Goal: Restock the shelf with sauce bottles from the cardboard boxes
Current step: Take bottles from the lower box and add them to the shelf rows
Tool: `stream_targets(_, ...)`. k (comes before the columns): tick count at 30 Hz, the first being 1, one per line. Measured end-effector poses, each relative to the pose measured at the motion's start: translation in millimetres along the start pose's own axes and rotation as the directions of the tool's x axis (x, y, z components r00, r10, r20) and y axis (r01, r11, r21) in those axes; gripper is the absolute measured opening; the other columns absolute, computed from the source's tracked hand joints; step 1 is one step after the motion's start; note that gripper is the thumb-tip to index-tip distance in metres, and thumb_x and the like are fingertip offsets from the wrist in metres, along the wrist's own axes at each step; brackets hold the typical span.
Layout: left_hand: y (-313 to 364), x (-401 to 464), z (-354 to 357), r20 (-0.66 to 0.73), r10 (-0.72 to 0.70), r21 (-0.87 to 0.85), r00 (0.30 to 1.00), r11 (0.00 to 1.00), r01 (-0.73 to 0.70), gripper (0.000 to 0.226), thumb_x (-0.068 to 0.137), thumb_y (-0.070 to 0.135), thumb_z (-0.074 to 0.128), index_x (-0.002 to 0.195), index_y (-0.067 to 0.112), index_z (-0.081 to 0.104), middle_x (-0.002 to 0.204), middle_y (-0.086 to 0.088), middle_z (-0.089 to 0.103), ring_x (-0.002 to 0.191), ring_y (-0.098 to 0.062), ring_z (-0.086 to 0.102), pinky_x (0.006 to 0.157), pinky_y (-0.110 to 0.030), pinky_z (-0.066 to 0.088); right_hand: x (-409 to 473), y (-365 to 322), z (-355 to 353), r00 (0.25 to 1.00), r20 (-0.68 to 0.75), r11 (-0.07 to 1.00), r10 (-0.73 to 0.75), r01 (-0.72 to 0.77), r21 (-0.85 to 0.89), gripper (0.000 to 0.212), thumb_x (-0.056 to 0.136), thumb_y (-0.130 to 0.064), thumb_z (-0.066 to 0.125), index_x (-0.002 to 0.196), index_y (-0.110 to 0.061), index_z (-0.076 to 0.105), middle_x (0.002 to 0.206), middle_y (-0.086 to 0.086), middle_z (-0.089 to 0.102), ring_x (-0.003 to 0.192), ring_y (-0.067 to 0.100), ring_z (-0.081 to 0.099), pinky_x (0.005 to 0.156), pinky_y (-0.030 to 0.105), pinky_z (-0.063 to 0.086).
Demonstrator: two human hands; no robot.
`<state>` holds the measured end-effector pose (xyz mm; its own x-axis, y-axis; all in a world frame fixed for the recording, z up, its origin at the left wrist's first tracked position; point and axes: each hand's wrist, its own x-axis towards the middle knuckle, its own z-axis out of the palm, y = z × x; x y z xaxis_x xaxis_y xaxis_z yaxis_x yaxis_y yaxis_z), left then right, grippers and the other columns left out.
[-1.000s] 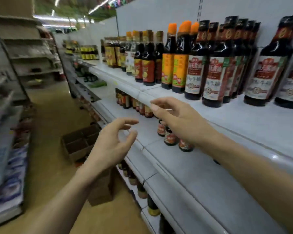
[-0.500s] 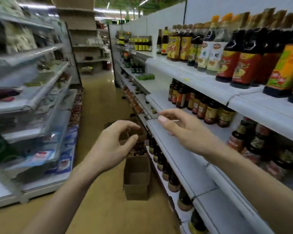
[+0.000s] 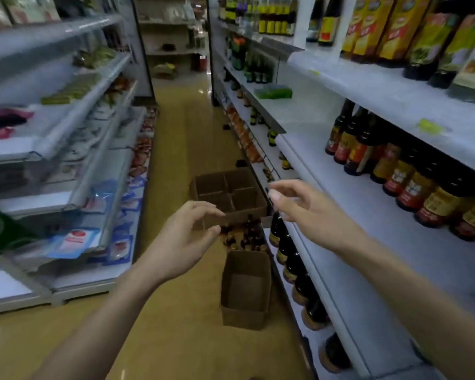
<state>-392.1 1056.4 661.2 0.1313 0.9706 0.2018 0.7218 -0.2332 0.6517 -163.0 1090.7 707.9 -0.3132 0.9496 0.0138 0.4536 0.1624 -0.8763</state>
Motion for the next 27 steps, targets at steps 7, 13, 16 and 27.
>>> stream_targets(7,-51.3,97.0,-37.4,-0.139,-0.165,-0.018,0.976,0.986,0.164,0.019,0.094,0.026,0.058,0.112,0.032,0.06,0.115,0.01,0.058,0.11,-0.002,0.054,0.097,-0.021,0.041,158.4,-11.3,19.1,0.981,0.178,0.997,-0.073,0.068,0.032,0.038,0.093,-0.053,0.05,0.126,-0.035,0.053,0.118,-0.018,0.055,0.105,-0.001,0.057,0.089,0.023,0.049)
stream_targets(13,-111.9,117.4,-54.3,-0.227,-0.358,-0.107,0.906,0.934,0.342,0.03,0.093,0.029,0.058,0.123,0.023,0.057,0.108,0.015,0.064,0.106,0.004,0.058,0.095,-0.019,0.045,250.8,-18.1,64.0,0.922,0.359,0.982,-0.145,0.18,-0.066,0.046,0.094,-0.051,0.05,0.135,-0.029,0.048,0.126,-0.014,0.051,0.099,-0.008,0.053,0.071,0.01,0.044)
stream_targets(16,-151.1,132.1,-59.7,-0.215,-0.421,-0.131,0.881,0.906,0.402,0.032,0.093,0.031,0.058,0.124,0.024,0.055,0.105,0.017,0.066,0.105,0.002,0.059,0.096,-0.027,0.046,294.6,-18.4,86.3,0.914,0.382,0.974,-0.134,0.193,-0.119,0.048,0.094,-0.051,0.049,0.137,-0.029,0.047,0.13,-0.01,0.05,0.094,-0.009,0.051,0.071,0.008,0.043)
stream_targets(27,-303.0,282.3,-107.3,0.041,-0.28,-0.127,0.959,0.951,0.282,0.027,0.095,0.03,0.055,0.121,0.027,0.054,0.107,0.017,0.061,0.102,0.008,0.055,0.093,-0.015,0.045,441.9,18.3,146.9,0.984,0.158,0.989,0.083,-0.061,-0.137,0.046,0.093,-0.047,0.053,0.136,-0.03,0.048,0.122,-0.016,0.05,0.096,-0.011,0.049,0.073,0.01,0.041)
